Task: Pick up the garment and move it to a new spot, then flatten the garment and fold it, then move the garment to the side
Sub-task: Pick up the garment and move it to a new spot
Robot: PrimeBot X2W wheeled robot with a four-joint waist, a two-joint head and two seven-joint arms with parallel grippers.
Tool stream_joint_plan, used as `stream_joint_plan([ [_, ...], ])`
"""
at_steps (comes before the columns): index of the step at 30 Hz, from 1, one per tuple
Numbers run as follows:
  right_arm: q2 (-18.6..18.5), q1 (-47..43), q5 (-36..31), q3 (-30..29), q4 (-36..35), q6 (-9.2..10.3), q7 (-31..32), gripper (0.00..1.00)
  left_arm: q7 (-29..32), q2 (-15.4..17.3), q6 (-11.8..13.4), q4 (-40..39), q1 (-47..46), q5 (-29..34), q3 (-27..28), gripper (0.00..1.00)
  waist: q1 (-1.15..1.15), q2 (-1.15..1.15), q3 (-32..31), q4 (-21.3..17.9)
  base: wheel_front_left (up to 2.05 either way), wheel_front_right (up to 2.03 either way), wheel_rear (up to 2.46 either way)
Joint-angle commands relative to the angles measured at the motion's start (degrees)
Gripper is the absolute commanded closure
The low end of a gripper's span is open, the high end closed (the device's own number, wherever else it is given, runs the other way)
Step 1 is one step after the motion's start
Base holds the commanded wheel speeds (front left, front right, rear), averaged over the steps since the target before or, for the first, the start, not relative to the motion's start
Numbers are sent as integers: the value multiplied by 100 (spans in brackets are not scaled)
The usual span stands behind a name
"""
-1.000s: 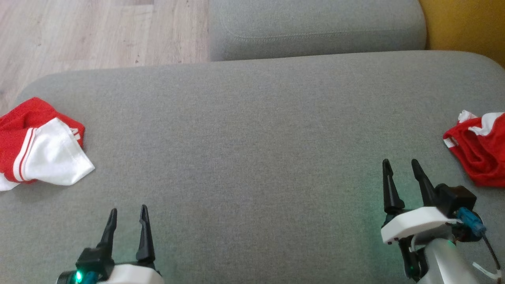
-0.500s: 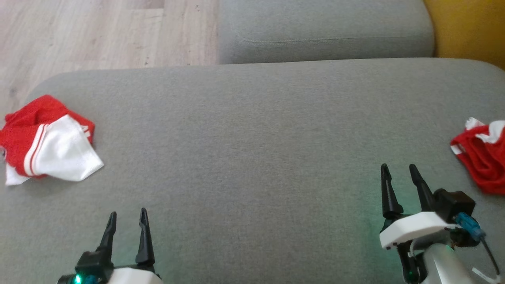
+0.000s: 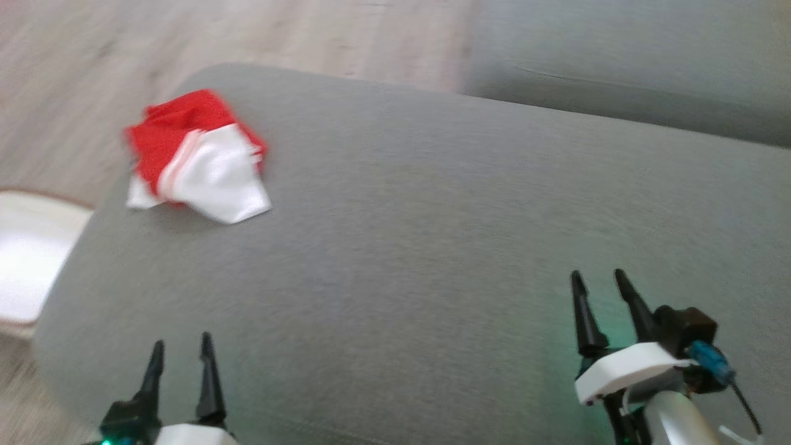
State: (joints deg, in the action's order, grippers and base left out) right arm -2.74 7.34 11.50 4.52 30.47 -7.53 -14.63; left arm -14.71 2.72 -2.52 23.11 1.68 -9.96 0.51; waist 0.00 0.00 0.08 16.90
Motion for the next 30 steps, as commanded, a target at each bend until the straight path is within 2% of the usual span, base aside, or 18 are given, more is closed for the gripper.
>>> stream_joint_plan([
  [1, -14, 122, 39, 220, -134, 4, -37, 0, -29, 16, 11, -145, -36, 63, 283, 0, 0, 0, 19, 630, 0, 0, 0],
  [6, -14, 170, 128, 505, -86, 4, -37, 0, -29, 16, -1, -144, 135, 79, 683, 0, 0, 0, 54, 1063, 0, 0, 0],
  [11, -14, 209, 141, 620, -65, 4, -37, 0, -29, 16, -60, -199, 155, 89, 949, 0, 0, 0, 153, 1174, 0, 0, 0],
  [16, -14, 363, 26, 733, -99, 4, -37, 0, -29, 87, -213, -332, -350, 114, 1433, 0, 0, 0, 458, 964, 0, 0, 0],
  [20, -14, 586, -129, 744, -200, 4, -37, 0, -29, 371, -376, -372, -1099, 59, 1721, 0, 0, 0, 867, 692, 0, 0, 0],
  [26, -14, 894, -411, 707, -355, 4, -37, 0, -29, 876, -482, -97, -2293, -77, 1604, 0, 0, 0, 1483, 388, 0, 0, 0],
  [30, -14, 1121, -629, 728, -534, 4, -37, 0, -29, 1279, -493, 220, -3064, -266, 1155, 0, 0, 0, 1943, 166, 0, 0, 0],
])
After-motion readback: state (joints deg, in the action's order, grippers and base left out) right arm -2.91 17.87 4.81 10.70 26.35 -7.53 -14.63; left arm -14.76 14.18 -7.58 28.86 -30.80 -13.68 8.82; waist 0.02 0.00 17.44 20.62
